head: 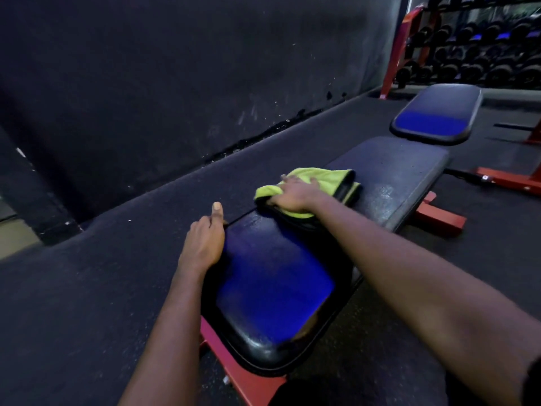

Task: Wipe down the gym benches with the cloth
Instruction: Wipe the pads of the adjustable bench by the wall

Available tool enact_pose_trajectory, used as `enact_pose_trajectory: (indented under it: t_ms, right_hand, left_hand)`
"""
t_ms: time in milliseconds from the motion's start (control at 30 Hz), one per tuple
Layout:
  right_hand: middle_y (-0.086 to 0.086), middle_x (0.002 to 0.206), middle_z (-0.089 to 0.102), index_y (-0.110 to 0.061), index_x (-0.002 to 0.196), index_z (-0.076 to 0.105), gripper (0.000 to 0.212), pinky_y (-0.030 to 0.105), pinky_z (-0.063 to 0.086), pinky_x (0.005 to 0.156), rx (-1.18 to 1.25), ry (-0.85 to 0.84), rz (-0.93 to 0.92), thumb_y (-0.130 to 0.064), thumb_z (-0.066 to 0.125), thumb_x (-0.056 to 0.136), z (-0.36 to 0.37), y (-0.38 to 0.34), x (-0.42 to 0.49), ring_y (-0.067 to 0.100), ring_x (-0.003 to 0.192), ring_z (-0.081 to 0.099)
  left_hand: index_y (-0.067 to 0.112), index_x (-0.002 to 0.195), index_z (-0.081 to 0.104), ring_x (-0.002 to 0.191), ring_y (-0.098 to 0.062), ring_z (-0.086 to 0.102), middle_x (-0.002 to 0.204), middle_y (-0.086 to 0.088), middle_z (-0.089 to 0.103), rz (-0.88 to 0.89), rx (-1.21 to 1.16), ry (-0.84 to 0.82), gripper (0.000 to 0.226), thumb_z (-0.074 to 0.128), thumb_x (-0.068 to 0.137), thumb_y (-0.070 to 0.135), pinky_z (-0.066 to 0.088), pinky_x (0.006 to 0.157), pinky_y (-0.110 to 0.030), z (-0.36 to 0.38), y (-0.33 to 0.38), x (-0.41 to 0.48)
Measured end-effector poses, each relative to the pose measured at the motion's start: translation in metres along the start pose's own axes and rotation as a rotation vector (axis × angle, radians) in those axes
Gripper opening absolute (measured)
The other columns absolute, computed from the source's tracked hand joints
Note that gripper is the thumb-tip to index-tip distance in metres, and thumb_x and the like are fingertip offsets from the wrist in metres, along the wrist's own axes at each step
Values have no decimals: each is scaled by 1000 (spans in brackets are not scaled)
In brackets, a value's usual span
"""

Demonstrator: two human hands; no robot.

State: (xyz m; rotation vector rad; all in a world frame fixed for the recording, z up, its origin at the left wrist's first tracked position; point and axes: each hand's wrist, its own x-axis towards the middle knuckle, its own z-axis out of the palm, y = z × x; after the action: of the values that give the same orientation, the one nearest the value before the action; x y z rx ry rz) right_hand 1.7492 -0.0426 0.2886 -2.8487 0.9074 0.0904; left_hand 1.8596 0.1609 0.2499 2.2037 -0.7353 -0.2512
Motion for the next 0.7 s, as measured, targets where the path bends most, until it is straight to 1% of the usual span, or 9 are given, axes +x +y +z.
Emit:
enact_pose_trajectory:
  t_ms: [100,233,267,333,400,467,533,600,700]
  right_hand:
    - [-4,166,14,-21,155,29,69,54,1,121,-24,20,-212,-56,43,97,9,-39,-30,13,152,10]
    - [-18,163,3,-37,154,26,65,38,-4,120,-1,61,-484,-57,46,96,28,-8,-114,1,149,1]
    - [-22,161,2,-38,155,23,67,35,-5,120,12,36,-466,-59,47,95,26,10,-124,-3,147,0]
    - [-20,161,2,-34,157,15,74,34,-5,121,41,21,-310,-56,50,96,18,43,-122,-2,147,3]
    - [-9,165,8,-29,158,12,79,38,0,122,67,38,-85,-54,52,95,7,62,-90,7,150,10]
    - [-5,165,14,-24,158,18,79,45,5,122,60,63,38,-56,51,94,0,52,-47,13,151,15]
    - [-5,165,15,-22,155,27,76,49,8,121,33,55,12,-59,48,93,1,16,-16,14,151,15]
    - [-7,164,18,-21,155,29,74,49,8,121,11,57,-84,-59,46,93,7,-29,-10,13,150,17]
    - [-12,165,12,-28,156,26,71,47,4,122,-28,64,-323,-59,44,95,21,-69,-49,10,151,11]
  left_hand:
    - [18,119,66,120,-28,50,129,-12,57,-13,-67,40,91,5,87,76,37,105,-48,-3,-1,-1]
    - [19,100,74,108,-23,55,115,-8,64,28,-113,73,75,13,99,63,39,99,-41,-4,1,-4]
    - [18,98,74,107,-23,55,114,-8,65,30,-117,76,73,15,100,61,38,97,-38,-5,1,-5]
    - [18,97,74,111,-26,55,115,-10,65,39,-99,69,66,21,102,55,37,98,-38,-11,-3,-5]
    - [20,101,74,116,-26,55,118,-9,66,70,-44,24,57,25,104,49,38,98,-36,-20,-12,-7]
    - [20,107,73,117,-22,57,119,-6,68,110,-72,-28,53,27,105,46,39,102,-34,-29,-26,-9]
    - [22,106,73,115,-19,59,116,-3,69,155,-180,-47,52,26,106,44,40,107,-36,-30,-38,-17]
    - [25,103,72,111,-17,61,111,-1,70,169,-266,-9,50,25,106,43,42,104,-37,-24,-44,-22]
    - [30,97,73,106,-15,64,106,3,72,166,-329,44,55,23,98,55,45,98,-35,-16,-47,-26]
